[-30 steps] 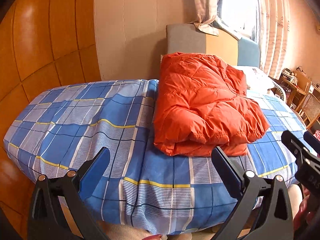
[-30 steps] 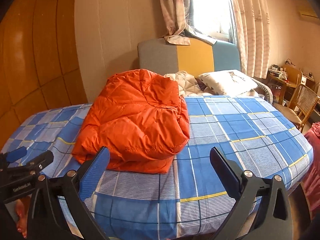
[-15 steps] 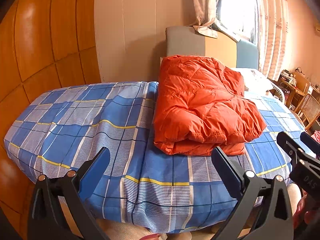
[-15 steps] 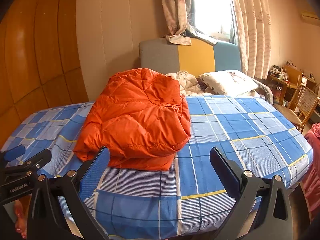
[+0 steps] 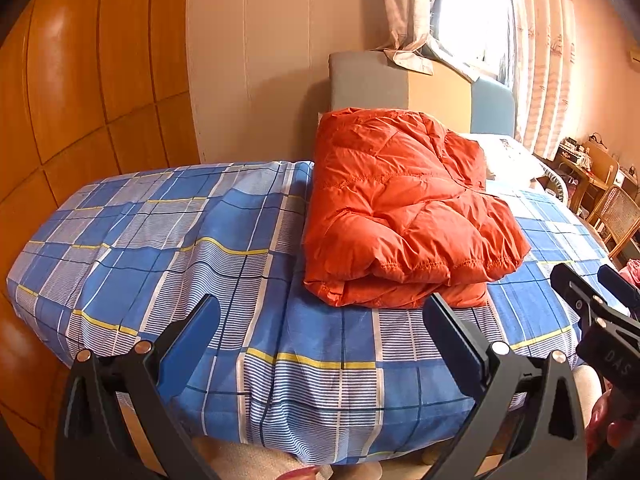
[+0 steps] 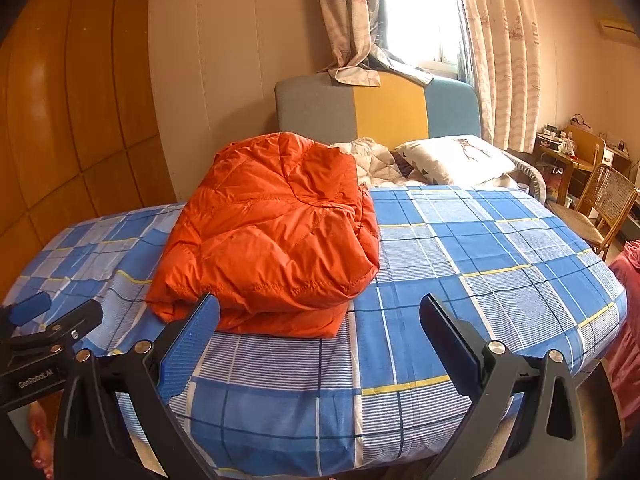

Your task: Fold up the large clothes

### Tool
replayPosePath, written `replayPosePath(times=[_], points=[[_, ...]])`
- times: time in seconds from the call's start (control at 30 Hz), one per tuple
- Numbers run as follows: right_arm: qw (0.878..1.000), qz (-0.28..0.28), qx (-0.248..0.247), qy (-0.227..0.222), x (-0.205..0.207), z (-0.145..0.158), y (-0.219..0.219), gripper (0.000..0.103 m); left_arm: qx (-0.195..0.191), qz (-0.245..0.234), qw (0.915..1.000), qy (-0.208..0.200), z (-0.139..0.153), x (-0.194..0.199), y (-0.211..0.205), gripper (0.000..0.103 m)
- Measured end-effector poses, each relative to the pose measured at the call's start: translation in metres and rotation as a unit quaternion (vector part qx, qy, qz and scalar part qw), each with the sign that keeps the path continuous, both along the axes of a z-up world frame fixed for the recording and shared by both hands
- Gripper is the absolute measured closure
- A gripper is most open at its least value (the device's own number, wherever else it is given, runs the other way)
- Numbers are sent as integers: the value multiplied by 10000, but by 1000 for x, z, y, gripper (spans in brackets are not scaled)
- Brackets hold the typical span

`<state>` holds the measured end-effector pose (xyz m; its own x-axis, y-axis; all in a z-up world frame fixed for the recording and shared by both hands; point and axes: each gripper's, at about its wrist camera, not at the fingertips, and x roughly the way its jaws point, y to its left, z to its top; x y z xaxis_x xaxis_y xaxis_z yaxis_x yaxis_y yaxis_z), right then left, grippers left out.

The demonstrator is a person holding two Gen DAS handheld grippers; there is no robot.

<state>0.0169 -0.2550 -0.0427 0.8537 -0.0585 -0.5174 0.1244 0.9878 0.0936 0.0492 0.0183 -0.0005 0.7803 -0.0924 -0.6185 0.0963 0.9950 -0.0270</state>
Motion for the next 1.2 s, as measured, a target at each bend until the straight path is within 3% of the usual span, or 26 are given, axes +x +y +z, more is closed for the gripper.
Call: replayPosePath(times=[1.2], points=[[10000,31,23,50,-1,-2,2,3,-92,-18,9999,135,-6,4,1,2]])
